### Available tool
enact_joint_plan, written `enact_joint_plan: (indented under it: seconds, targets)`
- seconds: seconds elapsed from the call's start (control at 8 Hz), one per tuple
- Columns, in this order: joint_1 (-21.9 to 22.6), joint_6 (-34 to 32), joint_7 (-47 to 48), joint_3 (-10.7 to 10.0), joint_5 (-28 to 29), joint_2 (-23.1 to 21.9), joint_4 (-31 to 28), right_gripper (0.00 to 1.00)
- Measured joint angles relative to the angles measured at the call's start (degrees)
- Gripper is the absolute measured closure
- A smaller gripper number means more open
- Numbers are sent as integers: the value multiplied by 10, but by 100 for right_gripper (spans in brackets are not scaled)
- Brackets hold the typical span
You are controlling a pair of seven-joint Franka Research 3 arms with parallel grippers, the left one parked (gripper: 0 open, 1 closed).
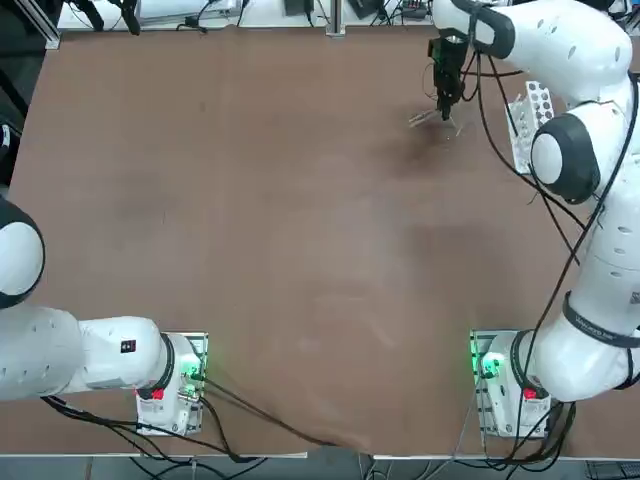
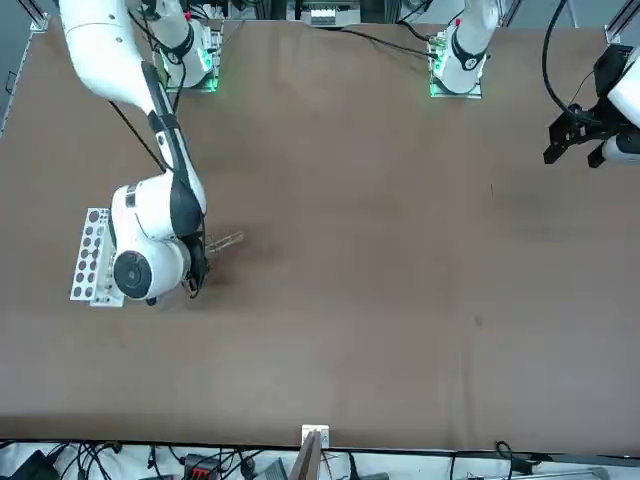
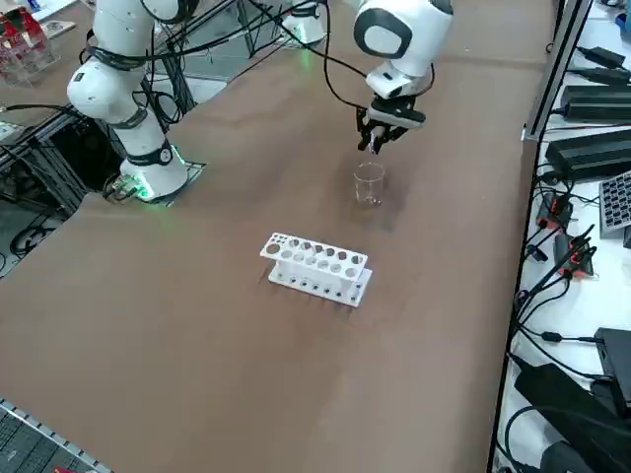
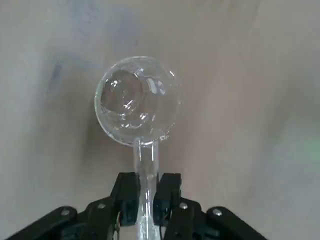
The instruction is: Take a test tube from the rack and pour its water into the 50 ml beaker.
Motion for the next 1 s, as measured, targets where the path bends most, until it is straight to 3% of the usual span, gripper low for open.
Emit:
enact_joint_plan:
  seconds: [1.0]
  targets:
    - [-31,-25,-77,0,50,0,-4,80]
